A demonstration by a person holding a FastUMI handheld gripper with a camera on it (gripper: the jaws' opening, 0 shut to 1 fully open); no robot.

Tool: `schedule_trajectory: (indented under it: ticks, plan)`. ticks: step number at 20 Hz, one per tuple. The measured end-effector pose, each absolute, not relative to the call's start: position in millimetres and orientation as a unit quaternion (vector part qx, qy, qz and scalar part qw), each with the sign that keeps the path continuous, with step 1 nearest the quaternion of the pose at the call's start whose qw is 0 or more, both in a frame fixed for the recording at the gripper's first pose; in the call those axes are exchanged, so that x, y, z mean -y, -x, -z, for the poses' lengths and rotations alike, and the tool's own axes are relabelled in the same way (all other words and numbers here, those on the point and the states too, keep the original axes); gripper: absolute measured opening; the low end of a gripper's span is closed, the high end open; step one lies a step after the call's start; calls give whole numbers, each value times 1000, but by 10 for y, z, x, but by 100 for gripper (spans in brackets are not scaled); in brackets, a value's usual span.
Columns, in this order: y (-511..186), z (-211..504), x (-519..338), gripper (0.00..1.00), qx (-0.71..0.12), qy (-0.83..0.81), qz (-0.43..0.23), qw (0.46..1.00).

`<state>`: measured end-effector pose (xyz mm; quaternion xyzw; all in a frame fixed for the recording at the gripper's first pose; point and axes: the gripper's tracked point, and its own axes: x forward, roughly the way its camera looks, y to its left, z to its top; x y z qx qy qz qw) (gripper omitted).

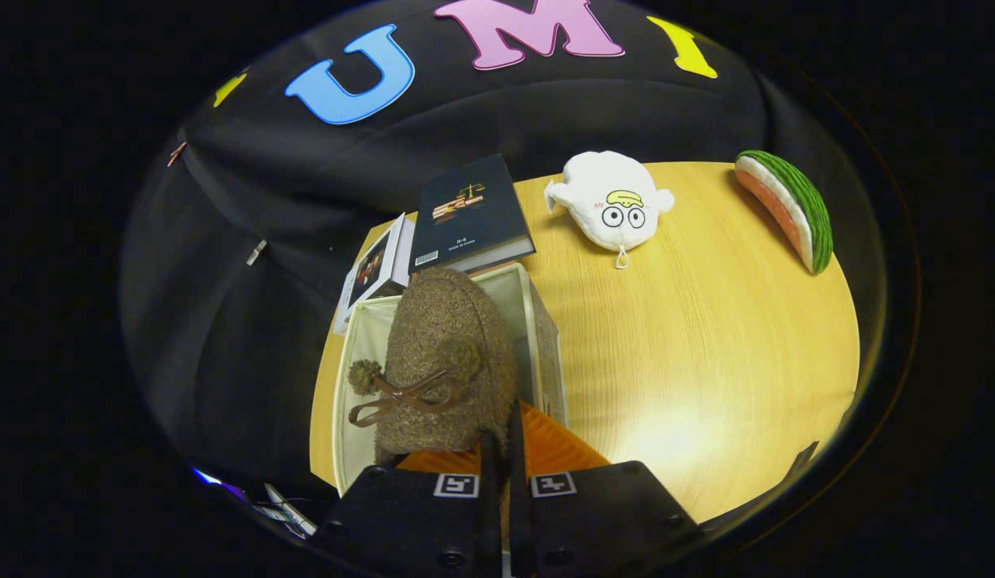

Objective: Open the storage box then place both shoes into the box .Put the left shoe in first, then the right shoe, with the right side of both shoes facing outward in a uniform manner.

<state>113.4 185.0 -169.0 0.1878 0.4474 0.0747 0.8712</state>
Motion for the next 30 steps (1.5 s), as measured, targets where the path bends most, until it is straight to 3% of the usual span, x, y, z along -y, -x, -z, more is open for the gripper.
schedule_trajectory:
  ticks: [4,9,15,21,30]
  plan:
    - [-1067,1606,-1942,21,-455,-192,-92,865]
    - [-1104,1145,-1986,99,-408,-220,-123,878]
    - [-1124,426,-1474,98,-302,-181,-132,927]
    - [-1101,-165,-665,98,-172,-80,-95,977]
    - [-798,-800,590,98,-13,-13,-59,998]
